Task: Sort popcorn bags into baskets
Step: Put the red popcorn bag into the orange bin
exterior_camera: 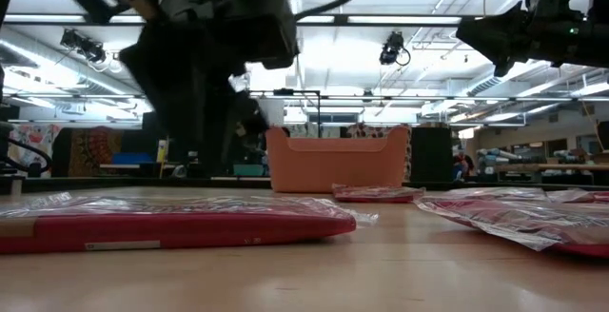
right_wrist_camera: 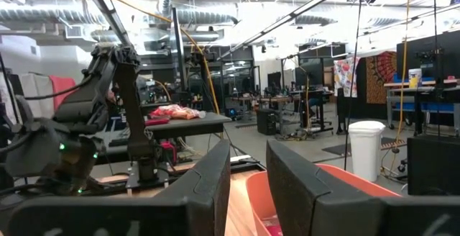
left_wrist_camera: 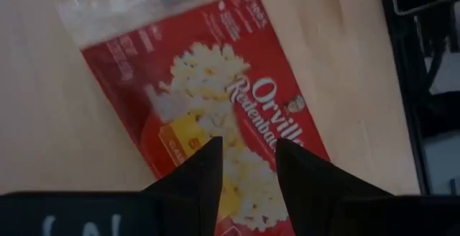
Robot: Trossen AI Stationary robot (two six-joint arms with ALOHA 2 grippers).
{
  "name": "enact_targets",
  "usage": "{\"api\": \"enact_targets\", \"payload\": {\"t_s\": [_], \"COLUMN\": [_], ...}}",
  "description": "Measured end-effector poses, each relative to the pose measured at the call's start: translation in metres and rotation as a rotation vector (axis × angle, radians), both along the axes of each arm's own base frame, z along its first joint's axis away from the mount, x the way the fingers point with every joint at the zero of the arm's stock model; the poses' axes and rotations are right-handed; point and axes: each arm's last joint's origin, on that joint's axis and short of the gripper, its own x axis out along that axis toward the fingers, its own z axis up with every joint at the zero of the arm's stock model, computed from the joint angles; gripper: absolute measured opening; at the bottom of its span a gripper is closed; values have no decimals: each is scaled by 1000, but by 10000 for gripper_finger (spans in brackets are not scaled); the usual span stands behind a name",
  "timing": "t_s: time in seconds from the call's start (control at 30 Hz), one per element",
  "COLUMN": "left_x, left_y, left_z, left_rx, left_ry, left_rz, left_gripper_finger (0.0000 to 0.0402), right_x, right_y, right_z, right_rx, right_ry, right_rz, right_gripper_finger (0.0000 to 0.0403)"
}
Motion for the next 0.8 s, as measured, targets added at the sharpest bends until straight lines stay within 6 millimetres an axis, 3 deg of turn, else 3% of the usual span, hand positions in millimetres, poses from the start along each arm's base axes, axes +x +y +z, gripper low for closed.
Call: {"api": "enact_targets", "payload": {"t_s": [0.2,0.47,0.67,0.8], "left_x": [-9,-16,-17,-8], "left_y": [2,27,59,71], "left_z": [-16,-22,-8,21], "left_rx": [56,388,678,719], "left_ry": [0,48,134,133], "left_rz": [60,234,247,279], "left_gripper_finger": [132,132,132,132], "right_x": [0,0,0,0], "right_y": [0,0,0,0], "right_z": [0,0,0,0], "right_rx": [0,0,0,1], "right_ry": [0,0,0,1], "right_rz": [0,0,0,0], "right_gripper_finger": [96,96,96,96]}}
